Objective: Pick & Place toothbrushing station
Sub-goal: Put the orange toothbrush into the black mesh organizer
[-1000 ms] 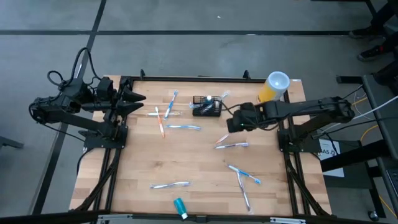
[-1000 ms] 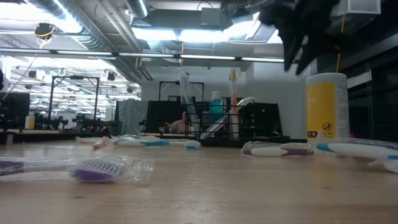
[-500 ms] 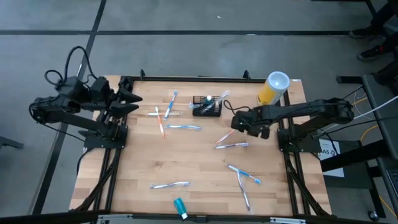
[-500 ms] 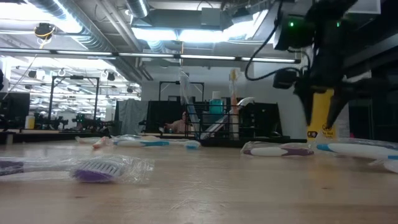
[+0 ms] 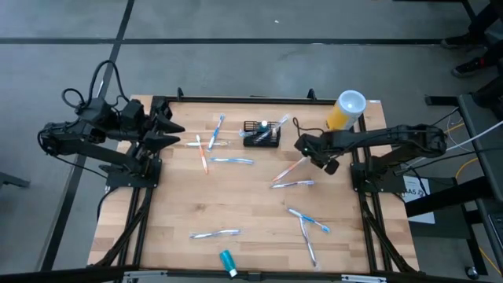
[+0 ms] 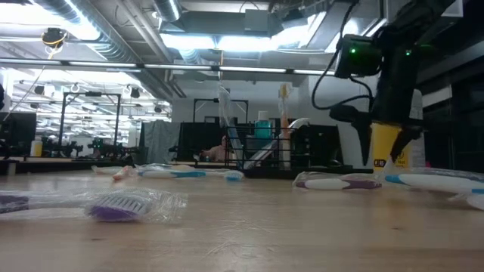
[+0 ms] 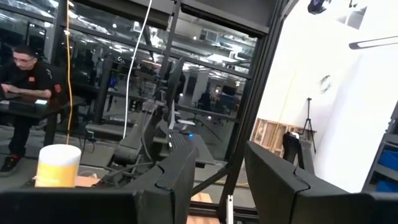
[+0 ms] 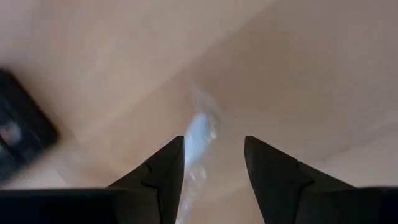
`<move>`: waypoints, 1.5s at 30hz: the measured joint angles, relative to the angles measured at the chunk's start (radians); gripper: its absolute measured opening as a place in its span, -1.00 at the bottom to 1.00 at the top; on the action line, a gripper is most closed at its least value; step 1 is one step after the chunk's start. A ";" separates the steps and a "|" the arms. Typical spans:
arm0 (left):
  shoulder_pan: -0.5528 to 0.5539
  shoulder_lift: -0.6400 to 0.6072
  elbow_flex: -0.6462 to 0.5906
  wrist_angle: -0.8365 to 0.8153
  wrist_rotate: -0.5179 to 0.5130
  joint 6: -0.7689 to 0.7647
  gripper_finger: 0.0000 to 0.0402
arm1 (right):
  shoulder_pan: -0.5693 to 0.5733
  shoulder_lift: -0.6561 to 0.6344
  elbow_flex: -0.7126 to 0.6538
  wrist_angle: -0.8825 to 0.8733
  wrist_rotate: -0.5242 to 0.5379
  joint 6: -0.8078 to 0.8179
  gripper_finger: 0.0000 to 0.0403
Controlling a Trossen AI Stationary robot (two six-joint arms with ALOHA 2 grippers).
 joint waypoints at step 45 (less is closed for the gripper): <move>0.000 -0.017 0.029 0.054 0.010 -0.008 -0.33 | -0.025 0.115 -0.001 0.359 0.158 -0.121 -0.99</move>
